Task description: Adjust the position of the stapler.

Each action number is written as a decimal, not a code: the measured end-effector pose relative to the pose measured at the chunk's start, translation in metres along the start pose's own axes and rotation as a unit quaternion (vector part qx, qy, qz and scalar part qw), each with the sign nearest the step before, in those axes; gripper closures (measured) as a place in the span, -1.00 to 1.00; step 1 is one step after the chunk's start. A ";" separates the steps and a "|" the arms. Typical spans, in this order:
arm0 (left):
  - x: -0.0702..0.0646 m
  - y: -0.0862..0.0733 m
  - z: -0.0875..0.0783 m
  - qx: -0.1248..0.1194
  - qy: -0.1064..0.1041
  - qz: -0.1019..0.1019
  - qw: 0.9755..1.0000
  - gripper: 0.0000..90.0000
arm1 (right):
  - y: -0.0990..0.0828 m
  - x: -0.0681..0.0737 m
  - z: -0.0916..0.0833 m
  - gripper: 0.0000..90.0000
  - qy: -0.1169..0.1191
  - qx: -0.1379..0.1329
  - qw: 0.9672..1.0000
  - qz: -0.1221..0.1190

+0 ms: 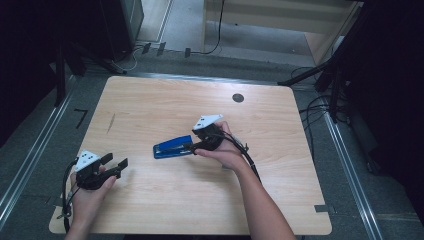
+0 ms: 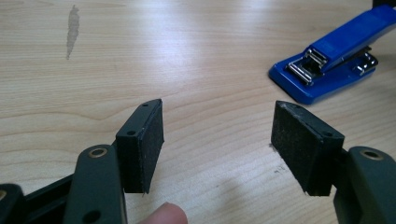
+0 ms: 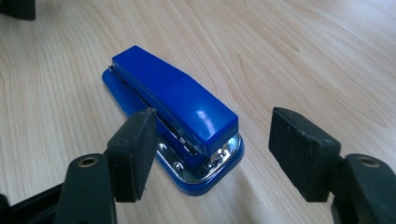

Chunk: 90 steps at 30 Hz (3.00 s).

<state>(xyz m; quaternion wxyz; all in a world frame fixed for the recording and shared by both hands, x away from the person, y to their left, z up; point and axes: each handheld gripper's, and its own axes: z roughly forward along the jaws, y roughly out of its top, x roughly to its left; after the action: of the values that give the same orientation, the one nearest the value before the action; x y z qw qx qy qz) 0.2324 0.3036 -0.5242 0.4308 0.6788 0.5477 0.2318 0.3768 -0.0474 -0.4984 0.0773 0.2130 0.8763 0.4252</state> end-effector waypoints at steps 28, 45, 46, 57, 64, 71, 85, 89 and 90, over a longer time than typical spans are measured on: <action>0.001 0.000 0.000 0.001 0.003 -0.012 1.000 -0.16 | 0.009 -0.018 0.042 0.15 0.132 0.031 0.987 -0.089; 0.001 0.000 0.001 0.005 0.003 -0.012 1.000 -0.13 | 0.014 0.002 0.033 0.50 0.119 0.072 0.985 -0.098; 0.001 0.000 0.001 0.005 0.003 -0.012 1.000 -0.13 | 0.013 0.003 0.033 0.50 0.117 0.073 0.986 -0.094; 0.001 0.000 0.001 0.005 0.004 -0.010 1.000 -0.13 | -0.009 0.019 0.011 0.50 0.096 0.064 0.991 -0.067; 0.001 0.000 0.001 0.002 0.005 -0.011 1.000 -0.13 | -0.025 0.029 -0.005 0.50 0.088 0.058 0.993 -0.058; 0.000 0.000 0.001 0.003 0.005 -0.009 1.000 -0.12 | -0.037 0.045 -0.019 0.50 0.087 0.058 0.993 -0.059; -0.001 0.000 0.001 0.007 0.006 -0.006 1.000 -0.11 | -0.054 0.059 -0.038 0.50 0.077 0.059 0.994 -0.056; -0.002 0.000 0.002 0.006 0.007 -0.004 1.000 -0.11 | -0.057 0.059 -0.040 0.50 0.080 0.057 0.994 -0.051; -0.003 0.000 0.001 0.007 0.007 -0.003 1.000 -0.11 | -0.057 0.059 -0.041 0.50 0.081 0.058 0.994 -0.051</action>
<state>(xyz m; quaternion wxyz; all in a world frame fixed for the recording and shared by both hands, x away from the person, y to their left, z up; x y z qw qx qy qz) 0.2329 0.3006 -0.5245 0.4230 0.6781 0.5546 0.2315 0.2930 -0.0819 -0.5144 0.0151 0.1369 0.9127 0.3847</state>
